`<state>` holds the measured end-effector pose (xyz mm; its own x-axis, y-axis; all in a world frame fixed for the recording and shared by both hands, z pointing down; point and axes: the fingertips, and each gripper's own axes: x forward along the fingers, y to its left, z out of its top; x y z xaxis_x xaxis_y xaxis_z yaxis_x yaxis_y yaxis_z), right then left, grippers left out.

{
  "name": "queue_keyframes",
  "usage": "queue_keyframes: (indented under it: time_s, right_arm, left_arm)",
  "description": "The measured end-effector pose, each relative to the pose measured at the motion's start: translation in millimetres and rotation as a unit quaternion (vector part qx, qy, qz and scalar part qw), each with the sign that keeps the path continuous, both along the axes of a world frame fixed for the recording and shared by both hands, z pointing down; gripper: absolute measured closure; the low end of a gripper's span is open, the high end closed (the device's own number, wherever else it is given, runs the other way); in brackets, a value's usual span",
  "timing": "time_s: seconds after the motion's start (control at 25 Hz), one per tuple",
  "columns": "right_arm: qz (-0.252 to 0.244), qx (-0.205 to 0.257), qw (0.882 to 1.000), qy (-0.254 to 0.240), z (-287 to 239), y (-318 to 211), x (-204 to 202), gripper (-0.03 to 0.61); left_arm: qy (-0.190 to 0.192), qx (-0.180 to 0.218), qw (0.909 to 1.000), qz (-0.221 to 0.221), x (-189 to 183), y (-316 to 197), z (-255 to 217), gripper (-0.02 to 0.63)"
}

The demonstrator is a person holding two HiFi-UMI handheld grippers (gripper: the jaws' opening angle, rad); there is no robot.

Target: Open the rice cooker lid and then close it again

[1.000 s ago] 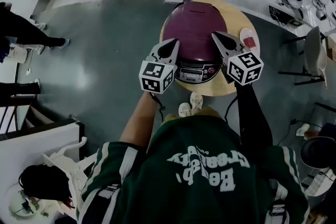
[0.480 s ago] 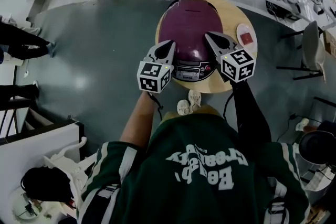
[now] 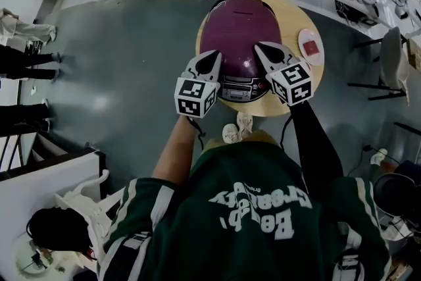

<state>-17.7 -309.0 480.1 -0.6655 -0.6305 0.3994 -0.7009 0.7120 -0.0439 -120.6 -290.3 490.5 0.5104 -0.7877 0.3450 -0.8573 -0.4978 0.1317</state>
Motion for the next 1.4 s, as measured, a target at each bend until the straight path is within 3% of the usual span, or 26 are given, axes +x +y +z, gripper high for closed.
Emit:
queue_keyframes:
  time_s: [0.16,0.32,0.4,0.56,0.72,0.84,0.96,1.12,1.4]
  right_arm:
    - [0.017,-0.004,0.999,-0.038,-4,-1,5,0.575]
    - [0.038,-0.058,0.99,-0.119,-2,-7,24,0.575]
    - [0.037,-0.074,0.988,-0.133,-1,-9,26,0.575]
    - [0.007,-0.038,0.999,-0.007,8,0,6,0.575]
    - [-0.012,-0.035,0.997,0.067,15,5,-2,0.575]
    - [-0.013,-0.039,0.996,0.076,17,6,-4,0.575]
    - [-0.01,-0.036,0.996,0.083,17,6,-5,0.575]
    - [0.004,0.007,0.994,0.112,18,7,-3,0.575]
    - [0.011,0.013,0.993,0.113,19,8,-6,0.575]
  left_arm:
    - [-0.011,0.005,0.9999,0.003,-2,3,0,0.614]
    - [-0.011,0.006,0.9999,0.003,-1,5,1,0.614]
    - [-0.011,0.008,0.9999,0.0,-2,4,1,0.614]
    - [-0.016,0.007,0.9998,-0.002,1,3,0,0.614]
    - [-0.045,-0.004,0.9989,0.01,7,4,6,0.614]
    - [-0.076,-0.012,0.9968,0.022,7,5,13,0.614]
    - [-0.064,-0.027,0.9972,0.027,7,6,13,0.614]
    - [-0.044,-0.049,0.9974,0.027,9,5,14,0.614]
    - [-0.047,-0.048,0.9974,0.027,6,5,16,0.614]
